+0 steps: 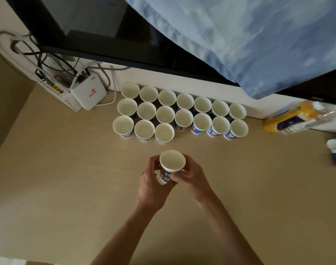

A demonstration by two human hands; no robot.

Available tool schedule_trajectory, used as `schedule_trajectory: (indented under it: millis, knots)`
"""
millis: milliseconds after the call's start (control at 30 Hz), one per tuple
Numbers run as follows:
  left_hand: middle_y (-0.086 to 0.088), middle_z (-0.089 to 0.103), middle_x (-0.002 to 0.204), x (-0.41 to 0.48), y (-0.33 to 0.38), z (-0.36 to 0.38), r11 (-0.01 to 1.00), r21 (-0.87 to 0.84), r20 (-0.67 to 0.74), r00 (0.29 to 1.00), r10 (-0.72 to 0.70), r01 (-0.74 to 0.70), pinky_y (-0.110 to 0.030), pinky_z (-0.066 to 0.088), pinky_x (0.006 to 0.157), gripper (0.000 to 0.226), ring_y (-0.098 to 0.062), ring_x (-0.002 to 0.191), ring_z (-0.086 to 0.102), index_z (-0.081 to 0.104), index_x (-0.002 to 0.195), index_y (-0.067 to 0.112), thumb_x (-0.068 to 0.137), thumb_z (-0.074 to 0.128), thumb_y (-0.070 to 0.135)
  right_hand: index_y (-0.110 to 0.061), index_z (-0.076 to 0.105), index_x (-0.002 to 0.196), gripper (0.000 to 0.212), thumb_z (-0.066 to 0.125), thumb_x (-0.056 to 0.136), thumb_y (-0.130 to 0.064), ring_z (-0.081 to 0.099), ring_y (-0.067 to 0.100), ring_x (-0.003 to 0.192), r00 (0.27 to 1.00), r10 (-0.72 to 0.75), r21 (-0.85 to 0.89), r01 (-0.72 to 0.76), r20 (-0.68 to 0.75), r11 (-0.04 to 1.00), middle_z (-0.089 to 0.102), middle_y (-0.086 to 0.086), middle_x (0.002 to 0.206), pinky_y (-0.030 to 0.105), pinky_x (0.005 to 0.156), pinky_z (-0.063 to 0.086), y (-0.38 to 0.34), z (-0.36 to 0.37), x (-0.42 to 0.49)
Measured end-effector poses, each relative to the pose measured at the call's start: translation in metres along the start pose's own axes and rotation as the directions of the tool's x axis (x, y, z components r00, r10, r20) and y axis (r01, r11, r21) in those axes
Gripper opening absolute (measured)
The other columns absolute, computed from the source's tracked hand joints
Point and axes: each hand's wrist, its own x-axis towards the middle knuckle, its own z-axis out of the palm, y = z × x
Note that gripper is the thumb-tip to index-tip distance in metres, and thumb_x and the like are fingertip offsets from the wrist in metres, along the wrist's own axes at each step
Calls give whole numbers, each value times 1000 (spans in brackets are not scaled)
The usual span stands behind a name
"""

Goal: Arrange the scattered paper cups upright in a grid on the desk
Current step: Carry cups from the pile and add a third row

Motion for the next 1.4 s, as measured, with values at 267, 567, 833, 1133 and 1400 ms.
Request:
schedule_trajectory:
  millis: [267, 567, 833, 1133, 1400]
  knots:
    - [11, 57, 130, 6, -7, 0, 995, 99, 31, 999, 26, -29, -4, 38, 84, 83, -6, 112, 57, 46, 135, 23, 67, 92, 24, -23, 64, 118, 63, 91, 61, -18, 70, 15, 100, 949, -93, -66, 77, -300, 995, 72, -1, 109, 32, 83, 59, 3, -8, 24]
    - [20, 56, 125, -20, -32, -24, 990, 132, 0, 999, -44, 44, -16, 45, 83, 69, 0, 111, 57, 53, 128, 27, 70, 89, 27, -25, 61, 116, 54, 84, 70, -9, 68, 12, 89, 852, -101, -155, 24, -514, 988, 69, -7, 103, 41, 86, 60, 40, -6, 79]
    - [18, 58, 123, -22, -43, -35, 990, 127, -11, 998, -61, 61, -21, 46, 84, 63, 2, 109, 57, 55, 126, 23, 72, 88, 23, -19, 59, 123, 55, 79, 74, -5, 67, 11, 107, 832, -118, -132, 54, -543, 990, 70, -5, 116, 40, 95, 58, 54, -4, 99]
    - [18, 59, 123, -18, -44, -41, 991, 123, -20, 998, -56, 58, -27, 48, 86, 62, 0, 109, 58, 55, 125, 23, 73, 88, 23, -17, 58, 127, 56, 75, 75, -1, 66, 10, 109, 821, -124, -182, 26, -557, 983, 69, -3, 118, 38, 96, 57, 56, -1, 106]
    - [18, 59, 124, -21, -46, -42, 991, 120, -9, 998, -56, 56, -26, 48, 85, 62, -3, 110, 59, 54, 125, 27, 73, 87, 23, -20, 53, 133, 68, 69, 72, 5, 61, 7, 117, 822, -85, -189, -27, -563, 982, 64, -7, 127, 33, 96, 56, 55, -6, 99]
